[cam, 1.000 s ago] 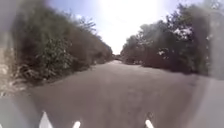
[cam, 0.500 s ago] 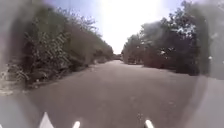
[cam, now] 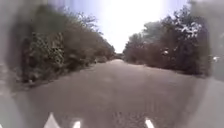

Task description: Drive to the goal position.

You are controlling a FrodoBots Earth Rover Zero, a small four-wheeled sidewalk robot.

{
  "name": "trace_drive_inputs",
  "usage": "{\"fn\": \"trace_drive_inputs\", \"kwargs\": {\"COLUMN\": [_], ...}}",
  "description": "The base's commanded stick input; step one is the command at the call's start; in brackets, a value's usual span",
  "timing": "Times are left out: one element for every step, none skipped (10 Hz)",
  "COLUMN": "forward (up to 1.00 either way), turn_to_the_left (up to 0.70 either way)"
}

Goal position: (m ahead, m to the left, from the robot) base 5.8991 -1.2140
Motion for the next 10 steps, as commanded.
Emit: {"fn": "trace_drive_inputs", "kwargs": {"forward": [0.85, 0.85, 0.85, 0.85, 0.85, 0.85, 0.85, 0.85, 0.85, 0.85], "turn_to_the_left": [0.00, 0.00, 0.00, 0.00, 0.00, 0.00, 0.00, 0.00, 0.00, 0.00]}}
